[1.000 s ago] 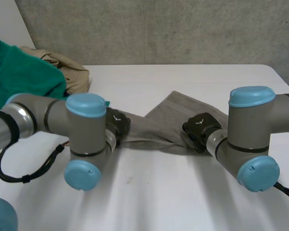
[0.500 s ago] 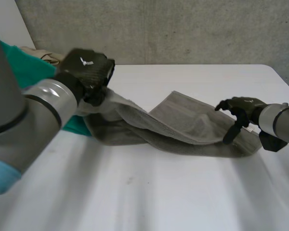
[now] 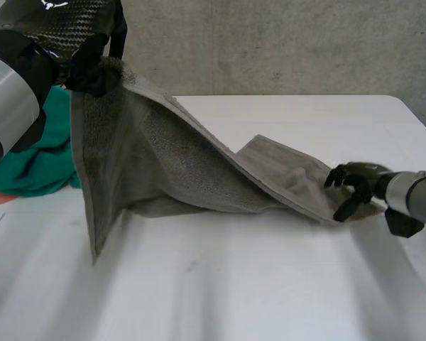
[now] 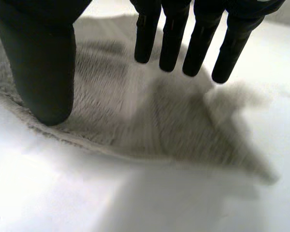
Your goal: Fold the laundry.
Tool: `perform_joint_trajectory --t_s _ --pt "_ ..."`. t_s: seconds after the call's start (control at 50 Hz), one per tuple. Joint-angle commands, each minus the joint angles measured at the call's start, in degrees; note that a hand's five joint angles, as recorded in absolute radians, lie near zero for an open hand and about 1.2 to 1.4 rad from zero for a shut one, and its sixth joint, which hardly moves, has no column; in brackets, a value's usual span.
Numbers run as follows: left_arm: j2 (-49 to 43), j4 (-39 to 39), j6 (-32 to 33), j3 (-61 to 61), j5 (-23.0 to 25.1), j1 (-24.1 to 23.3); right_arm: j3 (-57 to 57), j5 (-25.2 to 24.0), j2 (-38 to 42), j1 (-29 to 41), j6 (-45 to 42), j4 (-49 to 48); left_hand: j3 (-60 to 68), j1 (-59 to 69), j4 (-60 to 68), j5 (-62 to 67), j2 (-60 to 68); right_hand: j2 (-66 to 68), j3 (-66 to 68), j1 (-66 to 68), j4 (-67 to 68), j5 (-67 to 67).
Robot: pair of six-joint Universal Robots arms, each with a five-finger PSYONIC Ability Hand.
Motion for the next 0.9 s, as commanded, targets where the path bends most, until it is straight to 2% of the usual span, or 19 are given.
perform_joint_trajectory --t_s 0.02,0.14,0.24,0.32,0.44,0.46,0.52,0.54,0.58,0.64,0.7,0.76,0.86,0.9 --pt "-1.36 -0.19 -0.03 0.52 0.16 0.75 3.41 -4.20 -6.85 -3.07 -5.04 0.36 11.91 14.20 11.53 13.53 11.48 -0.12 -0.44 -0.65 -0.18 0.67" --pt "-1.36 -0.27 -0.12 1.40 0.07 0.67 9.74 -8.86 -9.06 -4.49 -13.23 0.27 11.91 14.20 11.53 13.53 11.48 0.22 -0.10 -0.31 0.16 1.01" --pt "-1.36 -0.98 -0.21 3.07 -0.10 0.40 15.89 -9.92 -8.97 -2.56 -12.63 -4.11 11.91 14.20 11.53 13.53 11.48 0.22 -0.10 -0.31 0.16 1.01" --pt "-1.36 -1.94 -1.08 4.65 -0.19 0.05 19.15 -7.38 -8.36 -0.45 -7.71 -12.19 11.91 14.20 11.53 13.53 11.48 0.22 -0.10 -0.31 0.16 1.01" --pt "-1.10 -3.87 -2.67 5.88 -0.19 0.23 18.28 -0.09 -2.65 2.28 -2.96 -24.41 11.91 14.20 11.53 13.53 11.48 6.76 6.44 6.23 6.70 7.55" --pt "-1.10 -4.05 -2.84 5.97 -0.19 0.32 17.75 0.88 -1.86 2.37 -3.04 -25.29 11.91 14.20 11.53 13.53 11.48 10.28 9.96 9.75 10.22 11.07" --pt "-1.10 -4.58 -3.37 6.06 -0.19 0.58 14.85 4.13 0.87 2.37 -4.36 -27.06 11.91 14.20 11.53 13.53 11.48 34.94 34.62 34.41 34.88 35.73" --pt "-1.01 -4.67 -3.46 5.97 -0.19 0.75 14.06 4.92 1.22 2.11 -4.88 -26.97 11.91 14.20 11.53 13.53 11.48 51.86 51.54 51.33 51.80 52.65" --pt "-0.57 -4.67 -3.72 5.62 -0.28 1.46 12.48 7.39 1.14 0.70 -5.77 -25.92 11.91 14.20 11.53 13.53 11.48 53.57 53.25 53.04 53.51 54.36" --pt "0.13 -4.67 -3.72 4.48 -0.01 2.51 12.82 7.84 -2.44 -2.36 -5.77 -25.65 11.91 14.20 11.53 13.53 11.48 53.57 53.25 53.04 53.51 54.36" --pt "0.31 -4.58 -3.37 3.16 0.25 3.83 12.12 6.08 -6.67 -4.48 -6.29 -25.13 11.91 14.20 11.53 13.53 11.48 53.57 53.25 53.04 53.51 54.36" --pt "0.13 -4.67 -3.28 0.97 1.13 5.76 10.37 3.01 -11.77 -7.56 -7.61 -20.31 11.91 14.20 11.53 13.53 11.48 53.57 53.25 53.04 53.51 54.36" --pt "-1.52 -4.67 -2.15 -3.25 3.14 8.13 3.18 -4.01 -21.60 -13.26 -12.70 -2.68 11.91 14.20 11.53 13.53 11.48 53.57 53.25 53.04 53.51 54.36" --pt "-2.85 -4.67 -1.27 -4.22 3.76 8.93 0.27 -5.08 -23.55 -14.50 -14.29 1.66 11.91 14.20 11.53 13.53 11.48 53.57 53.25 53.04 53.51 54.36"
